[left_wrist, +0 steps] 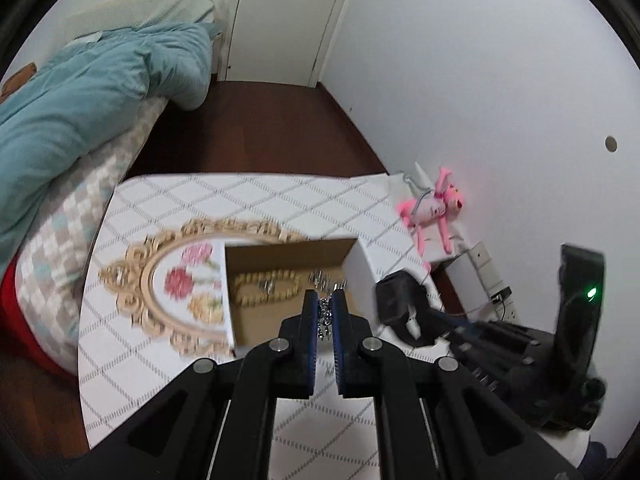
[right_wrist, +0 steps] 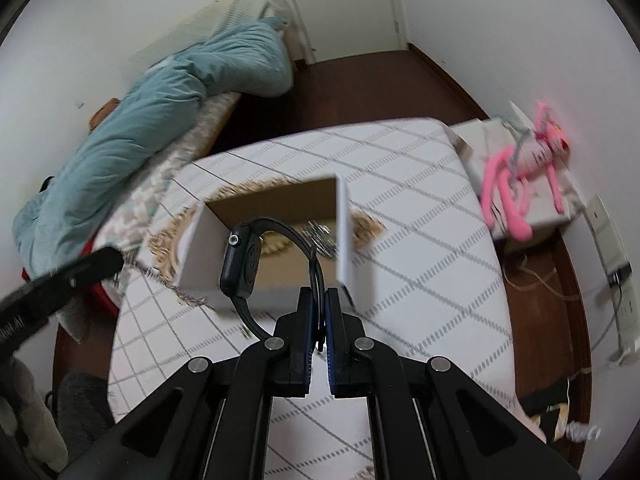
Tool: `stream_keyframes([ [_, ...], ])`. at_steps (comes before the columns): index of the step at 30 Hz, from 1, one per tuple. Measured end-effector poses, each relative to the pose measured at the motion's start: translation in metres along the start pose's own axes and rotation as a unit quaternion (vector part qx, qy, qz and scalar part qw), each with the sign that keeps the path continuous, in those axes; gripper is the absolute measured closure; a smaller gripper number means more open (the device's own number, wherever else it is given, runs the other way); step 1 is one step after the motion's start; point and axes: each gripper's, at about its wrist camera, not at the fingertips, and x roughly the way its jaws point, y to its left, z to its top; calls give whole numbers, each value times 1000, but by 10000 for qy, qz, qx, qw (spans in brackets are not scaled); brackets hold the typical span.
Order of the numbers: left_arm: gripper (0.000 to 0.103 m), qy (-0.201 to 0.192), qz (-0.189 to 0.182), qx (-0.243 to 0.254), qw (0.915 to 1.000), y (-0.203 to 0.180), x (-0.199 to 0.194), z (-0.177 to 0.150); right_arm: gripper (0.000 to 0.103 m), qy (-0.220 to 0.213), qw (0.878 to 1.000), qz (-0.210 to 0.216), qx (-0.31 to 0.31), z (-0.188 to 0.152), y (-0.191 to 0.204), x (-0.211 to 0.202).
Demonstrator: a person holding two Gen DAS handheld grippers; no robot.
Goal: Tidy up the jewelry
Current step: 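Lower the necklace and watch band into the box and open both grippers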
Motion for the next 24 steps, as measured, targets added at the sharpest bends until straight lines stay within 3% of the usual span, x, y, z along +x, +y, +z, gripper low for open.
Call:
stream_keyframes([
  [8, 98, 561, -42, -151, 9983, 20, 47, 20, 97, 473, 9979, -94, -443, 36, 17, 48],
  [12, 96, 976, 272, -402, 9940, 32, 67, 21, 97, 817, 9942, -225, -666, 42, 25, 71],
  [14, 91, 1086, 378, -535, 9919, 38, 71, 20, 91, 1048, 9914, -339, -713, 44, 27, 82],
  [15, 79, 1103, 439, -583, 9912, 41, 71, 19, 87, 1105, 9910, -338, -669, 44, 26, 84],
  [16, 61, 1099, 525, -619, 9906, 44, 71, 17, 72, 1115, 9910, -335, -664, 44, 25, 84],
  [17, 52, 1057, 636, -641, 9903, 46, 70, 16, 55, 1102, 9911, -343, -667, 43, 24, 83],
  [18, 35, 993, 767, -646, 9900, 48, 68, 15, 48, 1061, 9916, -342, -652, 43, 22, 81],
  [19, 29, 889, 947, -635, 9895, 51, 65, 12, 42, 1000, 9923, -346, -644, 43, 22, 76],
  [22, 25, 833, 1304, -633, 9859, 57, 65, 5, 39, 887, 9931, -473, -601, 42, 19, 68],
  [24, 11, 827, 1482, -657, 9833, 62, 68, -1, 20, 901, 9921, -667, -554, 40, 14, 70],
])
